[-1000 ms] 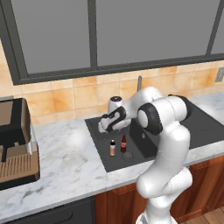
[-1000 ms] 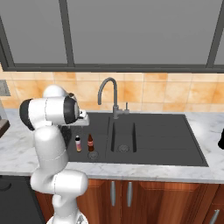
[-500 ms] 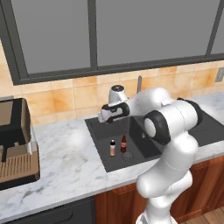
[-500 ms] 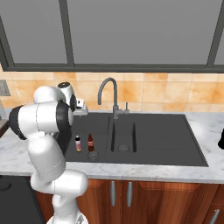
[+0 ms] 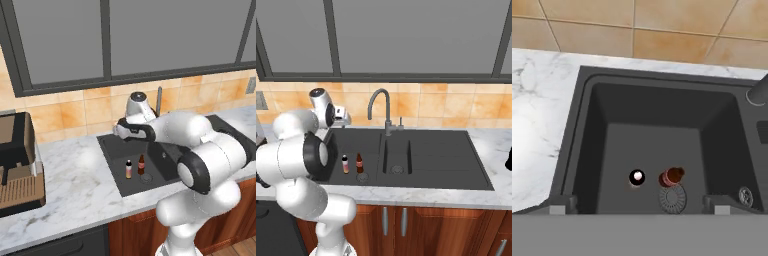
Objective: Place the large bottle from the dining counter next to the other large bottle outside the sink, and place the small bottle from the dining counter next to the other small bottle inside the sink.
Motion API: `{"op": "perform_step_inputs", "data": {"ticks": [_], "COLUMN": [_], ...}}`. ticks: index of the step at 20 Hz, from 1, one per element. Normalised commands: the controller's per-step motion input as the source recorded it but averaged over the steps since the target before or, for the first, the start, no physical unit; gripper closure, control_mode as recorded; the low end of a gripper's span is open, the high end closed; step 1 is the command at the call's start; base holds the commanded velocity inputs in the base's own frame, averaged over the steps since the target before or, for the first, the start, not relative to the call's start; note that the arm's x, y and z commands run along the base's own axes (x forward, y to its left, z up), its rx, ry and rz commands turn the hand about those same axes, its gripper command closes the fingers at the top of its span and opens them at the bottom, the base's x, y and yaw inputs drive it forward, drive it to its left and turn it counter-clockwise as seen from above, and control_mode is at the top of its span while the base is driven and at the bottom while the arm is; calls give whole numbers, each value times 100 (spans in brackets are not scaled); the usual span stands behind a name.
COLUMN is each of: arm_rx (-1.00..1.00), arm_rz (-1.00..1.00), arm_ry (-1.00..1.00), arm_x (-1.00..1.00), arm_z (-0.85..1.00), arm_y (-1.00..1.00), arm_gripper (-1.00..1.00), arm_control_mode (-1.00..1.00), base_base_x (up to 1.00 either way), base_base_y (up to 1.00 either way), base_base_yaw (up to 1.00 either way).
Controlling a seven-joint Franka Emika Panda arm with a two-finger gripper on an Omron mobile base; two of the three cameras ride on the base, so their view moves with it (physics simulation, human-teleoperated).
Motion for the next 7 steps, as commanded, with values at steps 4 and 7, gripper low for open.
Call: {"op": "perform_step_inputs", "data": {"ticks": [4,7], "arm_rx": [0,0], "arm_rz": [3,2], "arm_ry": [-12,-9], "arm_x": [-56,-70], "arm_z": [35,38], "arm_y": [0,0], "arm_gripper": [-100,-100], "arm_control_mode": [-100,-100], "base_base_x": [0,0], "base_base_y": [0,0], "base_base_yaw": [0,0]}}
